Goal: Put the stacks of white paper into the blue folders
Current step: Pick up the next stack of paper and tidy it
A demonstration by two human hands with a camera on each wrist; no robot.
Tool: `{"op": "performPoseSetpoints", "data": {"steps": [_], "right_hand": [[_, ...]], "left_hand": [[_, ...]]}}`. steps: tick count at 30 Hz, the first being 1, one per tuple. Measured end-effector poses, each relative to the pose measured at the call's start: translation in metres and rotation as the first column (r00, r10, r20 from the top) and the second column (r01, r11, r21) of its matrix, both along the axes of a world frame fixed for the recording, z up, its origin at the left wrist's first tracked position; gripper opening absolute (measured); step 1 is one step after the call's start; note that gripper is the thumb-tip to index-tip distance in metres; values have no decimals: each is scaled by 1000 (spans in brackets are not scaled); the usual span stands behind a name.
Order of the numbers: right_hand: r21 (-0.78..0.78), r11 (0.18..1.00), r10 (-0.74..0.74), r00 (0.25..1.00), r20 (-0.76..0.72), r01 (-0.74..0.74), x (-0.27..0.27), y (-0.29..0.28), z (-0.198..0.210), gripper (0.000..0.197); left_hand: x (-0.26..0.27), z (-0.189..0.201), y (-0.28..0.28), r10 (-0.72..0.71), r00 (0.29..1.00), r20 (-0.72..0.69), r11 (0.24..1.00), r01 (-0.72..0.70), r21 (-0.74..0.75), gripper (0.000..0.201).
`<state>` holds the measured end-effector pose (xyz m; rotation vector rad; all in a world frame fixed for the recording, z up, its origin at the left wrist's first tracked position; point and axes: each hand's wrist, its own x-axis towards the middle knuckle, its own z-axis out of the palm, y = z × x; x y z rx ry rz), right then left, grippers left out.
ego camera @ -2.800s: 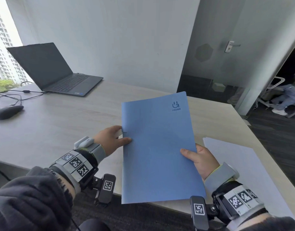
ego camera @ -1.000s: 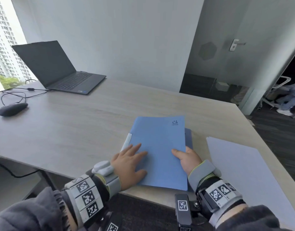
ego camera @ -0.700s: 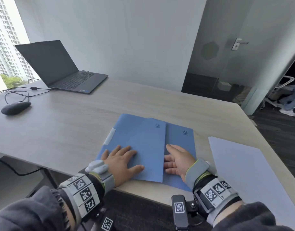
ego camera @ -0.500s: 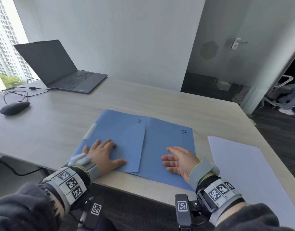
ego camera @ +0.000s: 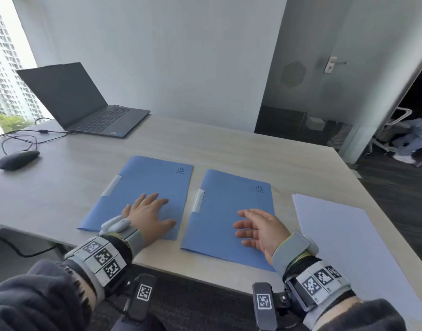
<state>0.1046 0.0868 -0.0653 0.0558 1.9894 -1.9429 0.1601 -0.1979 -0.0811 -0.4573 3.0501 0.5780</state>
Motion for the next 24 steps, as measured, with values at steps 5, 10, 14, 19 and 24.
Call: {"op": "performPoseSetpoints", "data": {"steps": [5,10,14,19,24], "right_hand": [[44,994,-93,993,-66,96,11,47,10,22],[107,971,-203,975,-89,212,22,107,15,20],[174,919,-334,934,-129,353,35,162,14,19],[315,804,-438,860,-261,504,53,229,0,14],[470,657,-504,808,-307,589,76,289,-10,13]], "left_hand": [[-8,19,94,-268,954,-135,935,291,202,84],[-1,11,183,-505,844,-182,799,537,270,61],[3,-3,245,-655,746,-123,719,664,205,69],[-4,-13,303,-669,744,3,743,668,41,76],[0,-22,339,-721,673,164,664,739,-116,88]]}}
